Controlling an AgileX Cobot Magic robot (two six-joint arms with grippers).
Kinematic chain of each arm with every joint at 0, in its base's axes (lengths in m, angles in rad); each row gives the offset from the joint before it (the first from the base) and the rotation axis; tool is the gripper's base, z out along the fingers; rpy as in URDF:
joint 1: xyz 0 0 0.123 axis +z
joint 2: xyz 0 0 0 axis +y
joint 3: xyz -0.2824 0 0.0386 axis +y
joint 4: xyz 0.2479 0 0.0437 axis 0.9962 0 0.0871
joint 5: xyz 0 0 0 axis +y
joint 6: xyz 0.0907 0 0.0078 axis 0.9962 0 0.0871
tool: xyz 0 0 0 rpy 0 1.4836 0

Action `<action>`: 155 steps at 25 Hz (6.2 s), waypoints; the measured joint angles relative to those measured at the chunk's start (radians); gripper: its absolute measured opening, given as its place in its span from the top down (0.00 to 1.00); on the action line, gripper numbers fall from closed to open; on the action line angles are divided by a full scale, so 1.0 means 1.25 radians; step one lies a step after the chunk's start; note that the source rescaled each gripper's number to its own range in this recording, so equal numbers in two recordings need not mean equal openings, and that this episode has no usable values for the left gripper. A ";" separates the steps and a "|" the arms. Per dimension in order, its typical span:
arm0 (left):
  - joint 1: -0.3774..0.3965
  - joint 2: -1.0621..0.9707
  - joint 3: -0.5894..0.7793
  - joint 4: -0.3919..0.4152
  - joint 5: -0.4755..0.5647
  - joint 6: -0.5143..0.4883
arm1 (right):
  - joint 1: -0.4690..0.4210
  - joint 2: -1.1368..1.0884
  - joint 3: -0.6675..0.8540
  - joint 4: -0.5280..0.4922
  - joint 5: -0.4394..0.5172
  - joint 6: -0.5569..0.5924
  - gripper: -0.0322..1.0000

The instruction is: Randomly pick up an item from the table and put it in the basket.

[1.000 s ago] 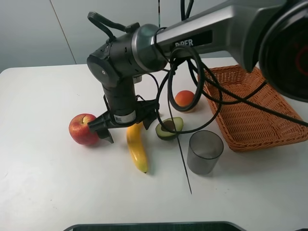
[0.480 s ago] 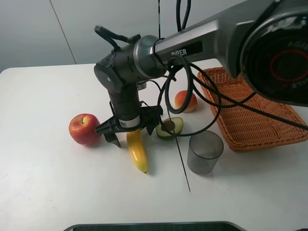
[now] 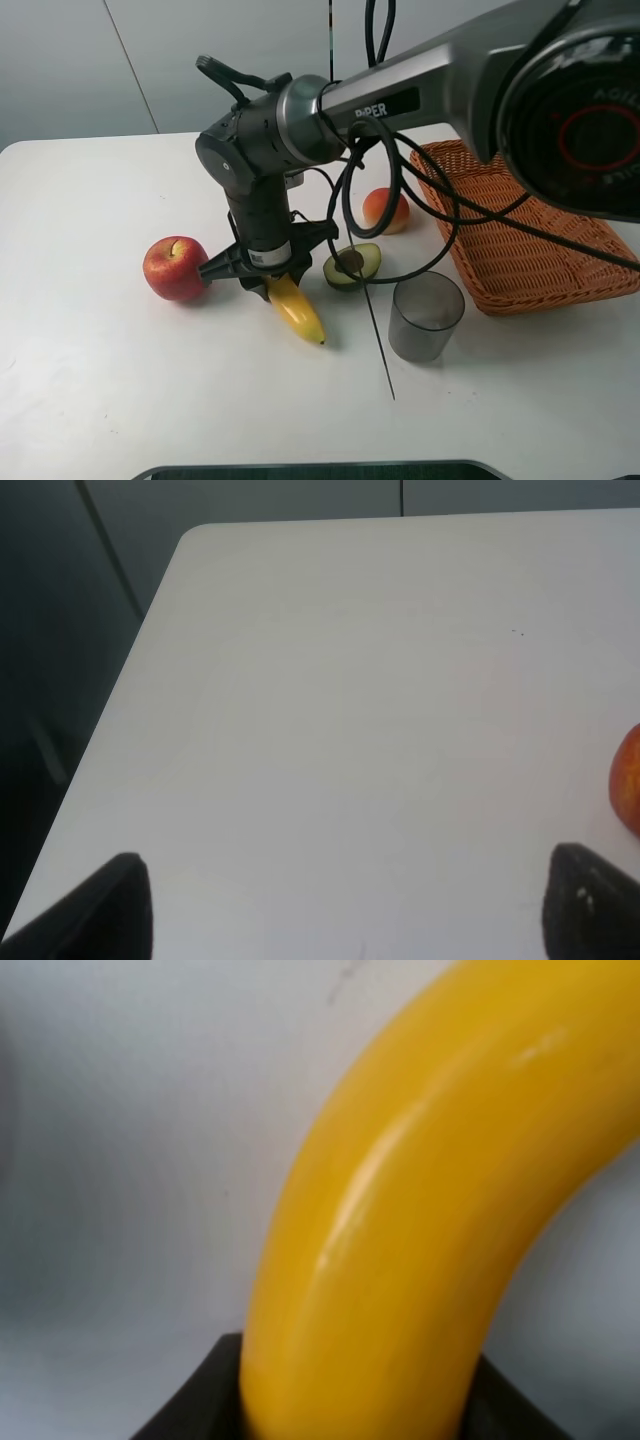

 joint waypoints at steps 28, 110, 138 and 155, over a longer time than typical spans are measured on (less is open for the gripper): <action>0.000 0.000 0.000 0.000 0.000 0.000 | -0.035 -0.174 0.000 0.006 0.054 -0.051 0.94; 0.000 0.000 0.000 0.000 0.000 0.002 | -0.753 -0.749 0.643 0.052 -0.156 -0.406 0.00; 0.000 0.000 0.000 0.000 0.000 0.002 | -0.751 -1.591 0.798 0.063 0.027 -0.504 0.00; 0.000 0.000 0.000 0.000 0.000 0.002 | -0.751 -1.833 0.909 0.086 0.099 -0.521 0.00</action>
